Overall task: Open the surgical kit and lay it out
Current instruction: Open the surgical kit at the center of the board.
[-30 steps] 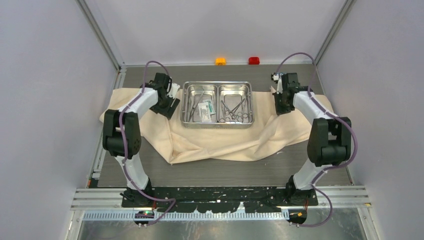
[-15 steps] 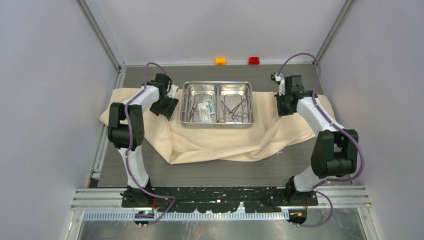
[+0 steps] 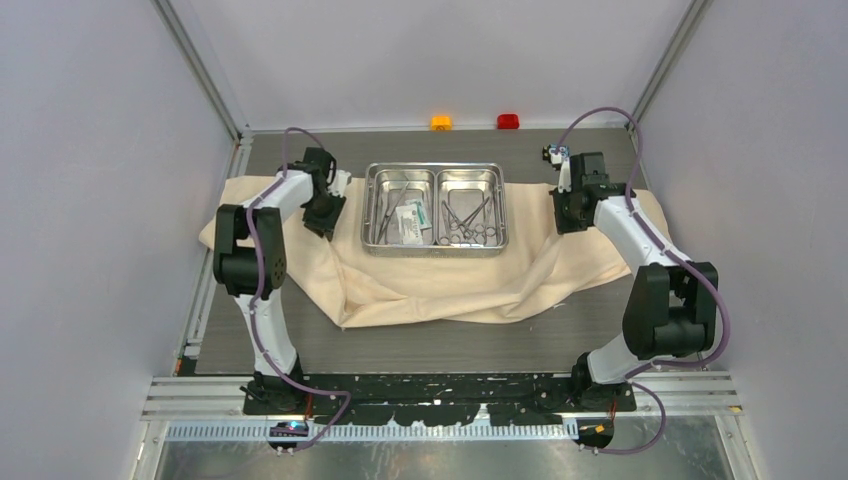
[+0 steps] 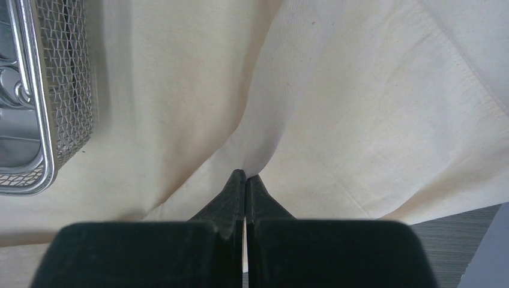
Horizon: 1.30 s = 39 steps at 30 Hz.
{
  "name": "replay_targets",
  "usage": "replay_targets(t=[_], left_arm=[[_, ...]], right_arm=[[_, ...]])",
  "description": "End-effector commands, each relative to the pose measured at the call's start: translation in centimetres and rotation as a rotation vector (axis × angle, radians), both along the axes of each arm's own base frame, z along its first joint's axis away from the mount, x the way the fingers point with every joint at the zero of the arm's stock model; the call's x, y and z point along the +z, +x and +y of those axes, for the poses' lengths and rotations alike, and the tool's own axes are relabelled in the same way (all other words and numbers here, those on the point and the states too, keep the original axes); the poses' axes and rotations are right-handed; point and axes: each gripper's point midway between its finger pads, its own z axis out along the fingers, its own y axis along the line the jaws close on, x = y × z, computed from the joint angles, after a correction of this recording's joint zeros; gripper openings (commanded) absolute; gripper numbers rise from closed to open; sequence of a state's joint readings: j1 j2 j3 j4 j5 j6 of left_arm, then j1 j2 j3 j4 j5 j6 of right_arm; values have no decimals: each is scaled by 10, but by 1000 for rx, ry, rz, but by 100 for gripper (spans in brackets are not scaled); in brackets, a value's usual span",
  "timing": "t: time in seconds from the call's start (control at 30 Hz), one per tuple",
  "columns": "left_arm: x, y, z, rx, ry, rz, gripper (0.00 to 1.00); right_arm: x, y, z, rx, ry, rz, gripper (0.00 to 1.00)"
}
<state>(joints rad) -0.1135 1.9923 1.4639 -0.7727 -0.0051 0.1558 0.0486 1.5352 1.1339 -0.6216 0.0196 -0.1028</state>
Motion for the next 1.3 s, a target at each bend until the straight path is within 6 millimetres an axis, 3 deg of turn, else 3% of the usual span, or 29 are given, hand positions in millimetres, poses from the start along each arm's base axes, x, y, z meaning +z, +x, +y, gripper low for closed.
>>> replay_targets(t=[0.0, 0.23, 0.43, 0.67, 0.93, 1.27], left_arm=[[8, 6, -5, 10, -62, -5, 25], [24, 4, -1, 23, -95, -21, 0], [57, -17, 25, 23, -43, -93, 0], [106, -87, 79, -38, 232, -194, 0], [117, -170, 109, -126, 409, -97, 0], [126, -237, 145, -180, 636, -14, 0]], right_arm=[[18, 2, 1, 12, 3, -56, 0], [17, 0, 1, 15, 1, -47, 0], [24, -16, -14, 18, -80, -47, 0], [32, -69, -44, 62, -256, 30, 0], [36, -131, -67, 131, -390, 178, 0], [36, -202, -94, 217, -549, 321, 1]])
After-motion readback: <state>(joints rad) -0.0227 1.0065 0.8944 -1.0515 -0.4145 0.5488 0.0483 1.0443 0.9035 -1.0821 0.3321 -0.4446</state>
